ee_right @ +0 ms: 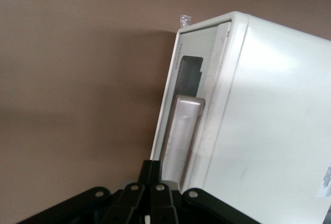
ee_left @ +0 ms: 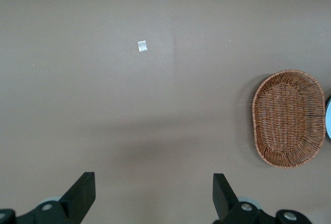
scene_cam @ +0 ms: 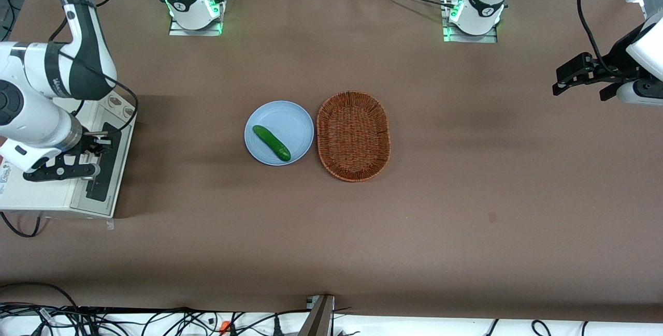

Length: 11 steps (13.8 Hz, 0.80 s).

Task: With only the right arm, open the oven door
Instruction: 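Lower the right gripper onto the oven door's silver handle, then pull the handle with the right gripper, swinging the glass door down open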

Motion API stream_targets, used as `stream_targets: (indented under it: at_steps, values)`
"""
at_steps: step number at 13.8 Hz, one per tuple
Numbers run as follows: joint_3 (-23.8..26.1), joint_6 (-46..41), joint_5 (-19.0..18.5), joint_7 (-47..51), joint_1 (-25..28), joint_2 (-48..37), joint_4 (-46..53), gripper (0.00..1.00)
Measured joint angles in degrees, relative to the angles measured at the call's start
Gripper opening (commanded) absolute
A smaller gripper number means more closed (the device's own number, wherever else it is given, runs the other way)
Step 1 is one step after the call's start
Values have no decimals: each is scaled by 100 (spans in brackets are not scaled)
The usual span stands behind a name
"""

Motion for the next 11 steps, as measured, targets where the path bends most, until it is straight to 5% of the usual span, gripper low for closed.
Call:
stream_targets:
  at_steps: [11]
  values:
    - [-198,899,-102,-178,-86,178,-332,0]
